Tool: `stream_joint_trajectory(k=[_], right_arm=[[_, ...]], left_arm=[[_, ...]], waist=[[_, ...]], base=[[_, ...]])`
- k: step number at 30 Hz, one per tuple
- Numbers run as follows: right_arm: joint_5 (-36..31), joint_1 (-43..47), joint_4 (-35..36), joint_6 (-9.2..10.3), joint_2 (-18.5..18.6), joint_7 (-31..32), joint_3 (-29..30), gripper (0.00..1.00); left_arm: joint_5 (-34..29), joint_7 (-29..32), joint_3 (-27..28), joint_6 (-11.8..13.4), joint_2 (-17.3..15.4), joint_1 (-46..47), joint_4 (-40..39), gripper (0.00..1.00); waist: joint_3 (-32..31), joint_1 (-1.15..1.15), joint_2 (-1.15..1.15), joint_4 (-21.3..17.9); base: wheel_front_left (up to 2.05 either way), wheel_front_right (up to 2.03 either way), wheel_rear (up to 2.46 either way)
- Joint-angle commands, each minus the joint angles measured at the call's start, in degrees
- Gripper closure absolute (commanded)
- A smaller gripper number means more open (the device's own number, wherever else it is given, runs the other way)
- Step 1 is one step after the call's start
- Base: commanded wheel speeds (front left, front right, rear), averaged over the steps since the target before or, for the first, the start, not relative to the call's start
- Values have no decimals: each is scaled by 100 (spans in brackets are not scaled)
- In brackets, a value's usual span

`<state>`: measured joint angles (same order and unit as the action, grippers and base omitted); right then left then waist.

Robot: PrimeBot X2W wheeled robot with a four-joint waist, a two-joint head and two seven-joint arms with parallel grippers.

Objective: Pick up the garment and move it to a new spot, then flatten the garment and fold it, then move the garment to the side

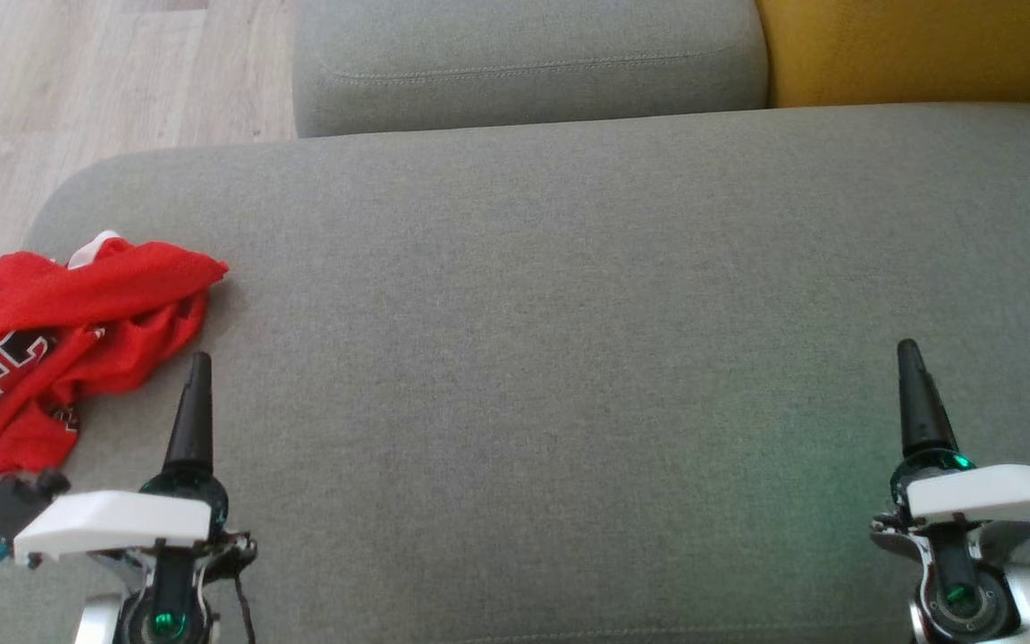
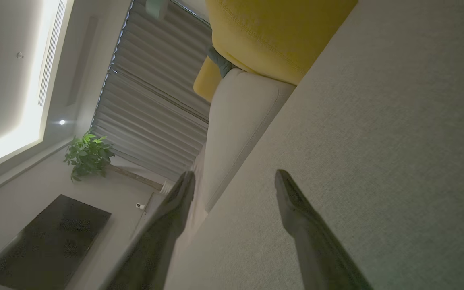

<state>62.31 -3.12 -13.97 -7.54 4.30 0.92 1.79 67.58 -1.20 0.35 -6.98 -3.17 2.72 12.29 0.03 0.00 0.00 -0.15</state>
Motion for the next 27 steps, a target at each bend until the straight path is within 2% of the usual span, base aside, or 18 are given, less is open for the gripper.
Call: stream_joint_trajectory(k=[1,27], right_arm=[[-147,-316,233,2,120,-68,-84,0],[-2235,-313,408,3,160,-268,-475,0]], left_arm=[[-136,-51,31,-21,-118,314,-249,0],[-2379,-503,-222,-31,-284,299,-507,0]], waist=[[-2,0,0,0],[-44,0,0,-31]], base=[[0,0,0],[0,0,0]])
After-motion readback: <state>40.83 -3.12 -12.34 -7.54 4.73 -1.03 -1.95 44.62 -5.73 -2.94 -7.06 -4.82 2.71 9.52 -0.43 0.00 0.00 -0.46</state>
